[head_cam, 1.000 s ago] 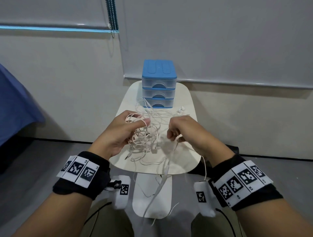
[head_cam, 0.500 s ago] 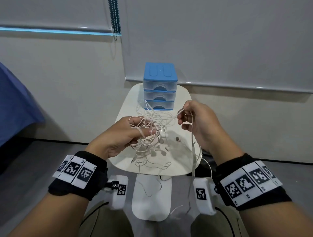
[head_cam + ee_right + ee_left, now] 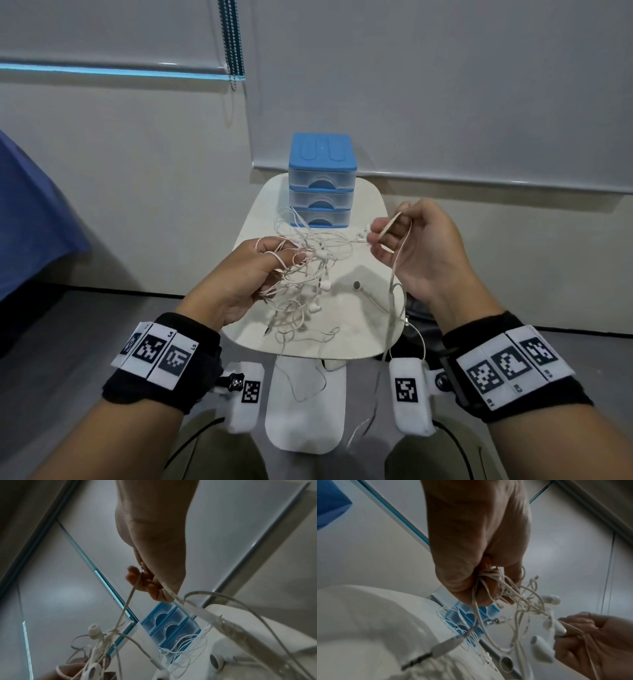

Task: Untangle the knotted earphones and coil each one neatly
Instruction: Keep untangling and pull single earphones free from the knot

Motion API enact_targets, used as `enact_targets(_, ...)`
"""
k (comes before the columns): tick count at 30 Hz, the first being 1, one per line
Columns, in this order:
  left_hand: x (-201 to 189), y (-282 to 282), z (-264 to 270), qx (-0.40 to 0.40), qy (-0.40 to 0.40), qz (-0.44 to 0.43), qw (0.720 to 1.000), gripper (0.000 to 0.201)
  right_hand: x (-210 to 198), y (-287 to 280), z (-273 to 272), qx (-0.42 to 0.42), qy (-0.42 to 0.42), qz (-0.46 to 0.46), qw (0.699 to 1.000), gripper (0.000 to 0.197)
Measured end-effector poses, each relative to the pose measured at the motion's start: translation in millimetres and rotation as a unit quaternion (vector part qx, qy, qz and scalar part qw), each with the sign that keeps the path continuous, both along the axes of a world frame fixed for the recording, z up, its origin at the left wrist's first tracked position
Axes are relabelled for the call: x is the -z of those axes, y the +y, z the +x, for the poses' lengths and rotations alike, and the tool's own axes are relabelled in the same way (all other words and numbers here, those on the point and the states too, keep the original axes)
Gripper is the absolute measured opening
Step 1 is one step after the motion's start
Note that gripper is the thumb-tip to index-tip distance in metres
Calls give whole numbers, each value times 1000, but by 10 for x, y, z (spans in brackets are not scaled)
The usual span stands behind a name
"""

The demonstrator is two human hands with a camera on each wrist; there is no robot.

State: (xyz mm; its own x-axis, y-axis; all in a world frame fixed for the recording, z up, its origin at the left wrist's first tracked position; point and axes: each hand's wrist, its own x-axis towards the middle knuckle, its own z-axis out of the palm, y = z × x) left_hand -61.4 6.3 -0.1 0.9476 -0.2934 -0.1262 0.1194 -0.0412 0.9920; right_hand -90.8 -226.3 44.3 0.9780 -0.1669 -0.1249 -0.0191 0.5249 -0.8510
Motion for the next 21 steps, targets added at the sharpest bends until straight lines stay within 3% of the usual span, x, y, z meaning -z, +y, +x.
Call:
enact_targets(3, 15, 11, 16, -5, -13, 27, 1000, 6, 41, -2, 40, 12, 44, -70, 996, 22)
enact_targets(6, -2, 8, 16, -19, -20, 41, 999, 10, 76, -17, 58, -4, 78, -210, 975, 26)
enact_targets(11, -82, -16, -12, -25, -21, -3, 999, 17, 204, 35, 71, -153, 117, -379, 905, 23)
enact_targets(14, -136, -57, -34, -16, -22, -21, 999, 14, 254, 140, 70, -257, 128, -382, 878, 16)
enact_targets(18, -164, -41, -51, -2, -33, 4, 999, 22, 210, 223, 111, -264, 80, -280, 920, 24)
enact_targets(21, -139, -10, -55, 4, -29, 31, 999, 18, 123, 231, 110, -284, 28, -256, 924, 29)
